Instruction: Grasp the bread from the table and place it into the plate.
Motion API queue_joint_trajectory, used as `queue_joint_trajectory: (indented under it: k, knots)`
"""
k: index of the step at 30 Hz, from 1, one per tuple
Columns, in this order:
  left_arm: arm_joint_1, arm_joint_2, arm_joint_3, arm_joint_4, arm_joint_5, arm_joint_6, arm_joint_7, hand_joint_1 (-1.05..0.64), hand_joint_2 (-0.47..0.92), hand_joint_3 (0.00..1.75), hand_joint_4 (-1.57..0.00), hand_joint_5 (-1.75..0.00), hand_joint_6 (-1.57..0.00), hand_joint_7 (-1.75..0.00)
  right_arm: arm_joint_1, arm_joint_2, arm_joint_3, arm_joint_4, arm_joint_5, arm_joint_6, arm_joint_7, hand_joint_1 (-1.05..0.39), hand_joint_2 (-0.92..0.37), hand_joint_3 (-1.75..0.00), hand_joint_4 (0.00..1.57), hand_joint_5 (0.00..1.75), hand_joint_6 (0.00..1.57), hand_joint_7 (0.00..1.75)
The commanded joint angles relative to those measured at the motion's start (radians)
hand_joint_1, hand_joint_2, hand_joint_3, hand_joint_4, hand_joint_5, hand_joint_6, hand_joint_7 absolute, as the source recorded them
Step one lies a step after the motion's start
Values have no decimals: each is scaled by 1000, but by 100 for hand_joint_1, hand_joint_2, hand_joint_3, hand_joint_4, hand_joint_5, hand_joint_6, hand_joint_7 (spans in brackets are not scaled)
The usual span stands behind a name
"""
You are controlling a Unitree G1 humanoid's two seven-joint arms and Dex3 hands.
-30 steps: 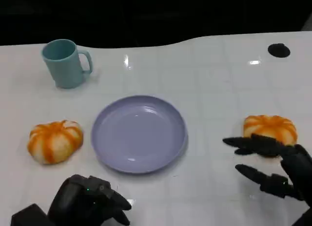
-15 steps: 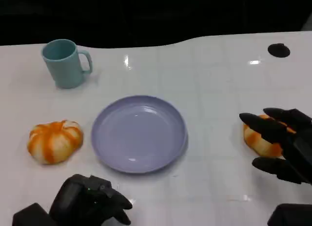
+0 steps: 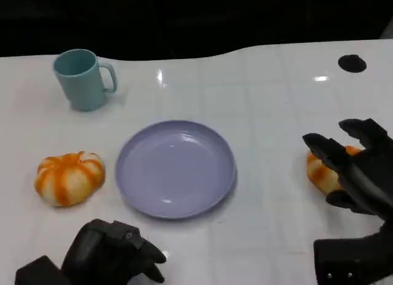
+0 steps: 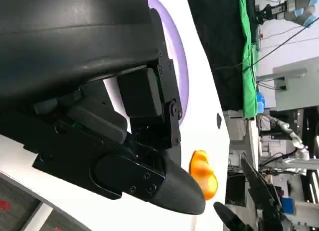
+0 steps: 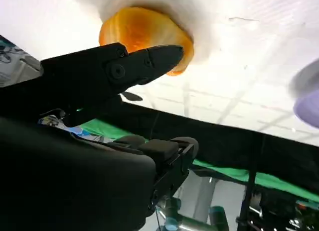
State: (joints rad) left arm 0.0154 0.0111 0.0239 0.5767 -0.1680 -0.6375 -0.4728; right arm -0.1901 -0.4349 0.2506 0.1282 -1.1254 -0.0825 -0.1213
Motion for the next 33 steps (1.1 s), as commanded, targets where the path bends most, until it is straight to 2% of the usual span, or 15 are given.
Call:
queue_joint_trajectory:
  k: [1, 9, 16, 17, 21, 22, 23, 24, 25, 26, 27, 28, 29, 33]
  knots:
    - [4, 13, 5, -8, -5, -5, 1, -105, 90, 0, -143, -69, -157, -26, -55, -1, 47, 75, -13, 63, 7, -55, -87, 0, 7, 51, 37, 2]
    - [12, 13, 4, -21, -7, 1, 1, -105, 90, 0, -143, -69, -157, -26, -160, 31, 147, 288, -20, 138, -55, -50, -82, 0, 23, 27, 39, 0]
    - [16, 15, 6, -23, -15, -4, -7, -105, 90, 0, -143, -69, -157, -25, -237, 47, 204, 439, 7, 171, -93, -51, -83, 0, 28, 19, 37, 0]
    - [16, 15, 6, -22, -15, -5, -6, -105, 90, 0, -143, -69, -157, -25, -249, 49, 208, 462, 14, 165, -109, -49, -84, -1, 35, 19, 42, 2]
    - [16, 16, 6, -22, -12, -9, -6, -105, 90, 0, -143, -69, -157, -25, -289, 46, 213, 521, 76, 118, -110, -35, -87, 0, 97, 10, 89, 5]
    - [16, 16, 6, -21, -11, -12, -6, -105, 91, 0, -143, -69, -157, -25, -296, 44, 214, 535, 93, 94, -132, -31, -86, 0, 111, 13, 101, 7]
    - [16, 16, 6, -21, -10, -13, -5, -105, 91, 0, -143, -69, -157, -25, -301, 42, 217, 548, 104, 74, -156, -27, -84, 0, 125, 17, 112, 7]
    - [16, 15, 6, -22, -10, -10, -3, -105, 91, 0, -143, -69, -157, -25, -307, 40, 223, 562, 110, 60, -174, -25, -83, 0, 126, 38, 121, 5]
    - [18, 15, 5, -24, -9, -8, -2, -105, 91, 0, -143, -69, -157, -25, -312, 37, 231, 574, 115, 44, -195, -21, -84, -1, 107, 98, 129, 3]
    - [19, 14, 5, -26, -8, -6, 0, -105, 91, 0, -143, -69, -157, -25, -315, 34, 237, 585, 119, 30, -211, -19, -86, -1, 97, 130, 132, 3]
    - [20, 14, 4, -27, -8, -5, 0, -105, 91, 0, -143, -69, -157, -25, -318, 33, 240, 591, 124, 19, -226, -18, -86, -1, 91, 147, 134, 2]
    - [21, 14, 4, -29, -8, -5, 1, -105, 91, 0, -143, -69, -157, -25, -317, 32, 239, 594, 133, 4, -242, -17, -86, 0, 88, 161, 135, 2]
    - [21, 14, 4, -30, -8, -4, 1, -105, 91, 0, -143, -69, -157, -25, -318, 32, 239, 597, 141, -7, -255, -16, -87, 0, 86, 168, 137, 3]
    - [22, 12, 3, -29, -9, -5, -2, -105, 91, 0, -143, -69, -157, -25, -318, 29, 233, 611, 173, -52, -299, -14, -84, 0, 82, 174, 142, 7]
